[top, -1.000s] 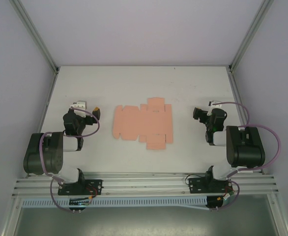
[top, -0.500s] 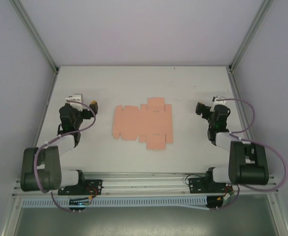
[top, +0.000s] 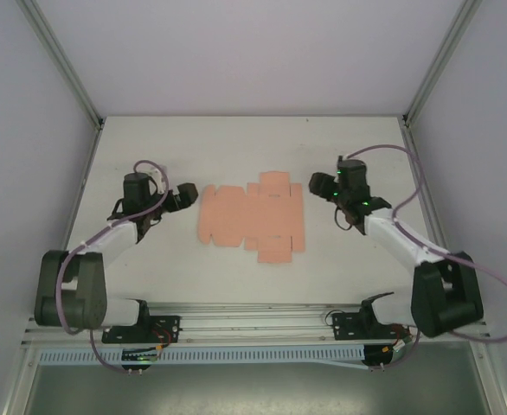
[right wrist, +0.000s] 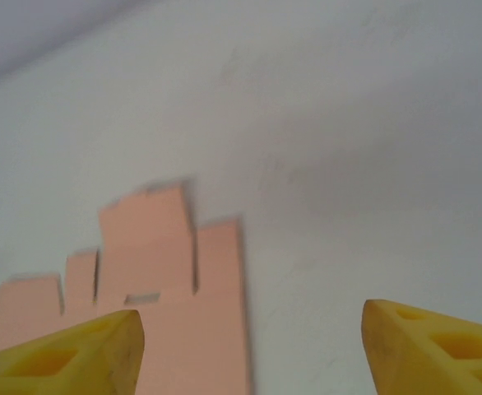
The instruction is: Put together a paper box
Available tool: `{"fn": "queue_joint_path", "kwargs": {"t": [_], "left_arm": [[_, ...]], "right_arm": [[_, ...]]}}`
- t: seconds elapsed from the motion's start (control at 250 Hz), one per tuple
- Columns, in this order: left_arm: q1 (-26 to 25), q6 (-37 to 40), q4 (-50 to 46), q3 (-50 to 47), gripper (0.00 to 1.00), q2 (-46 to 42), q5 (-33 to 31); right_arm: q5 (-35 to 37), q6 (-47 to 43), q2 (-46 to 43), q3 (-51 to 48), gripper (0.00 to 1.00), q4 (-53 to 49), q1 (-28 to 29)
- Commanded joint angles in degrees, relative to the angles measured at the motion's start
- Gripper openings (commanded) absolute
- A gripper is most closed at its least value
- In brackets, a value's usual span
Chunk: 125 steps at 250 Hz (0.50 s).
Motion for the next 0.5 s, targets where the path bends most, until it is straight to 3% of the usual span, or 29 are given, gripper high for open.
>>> {"fn": "queue_joint_path", "kwargs": {"t": [0.0, 0.228, 0.496], "left_arm": [[-0.42, -5.53, -4.85, 3.41, 0.99, 3.88, 9.57], [-1.89, -4.13, -9.08, 7.25, 0.99, 9.44, 11.76], [-3.03, -2.48, -9.8, 9.03, 0.99, 14.29, 15.36]], "right_arm": [[-6.69, 5.44, 7.64, 3.93, 0.57, -6.31, 3.79], [-10.52, 7.96, 20.38, 7.46, 0.51, -3.86, 3.87], [-12.51, 10.6, 26.09, 2.9, 0.44, -0.82, 1.26]]}}
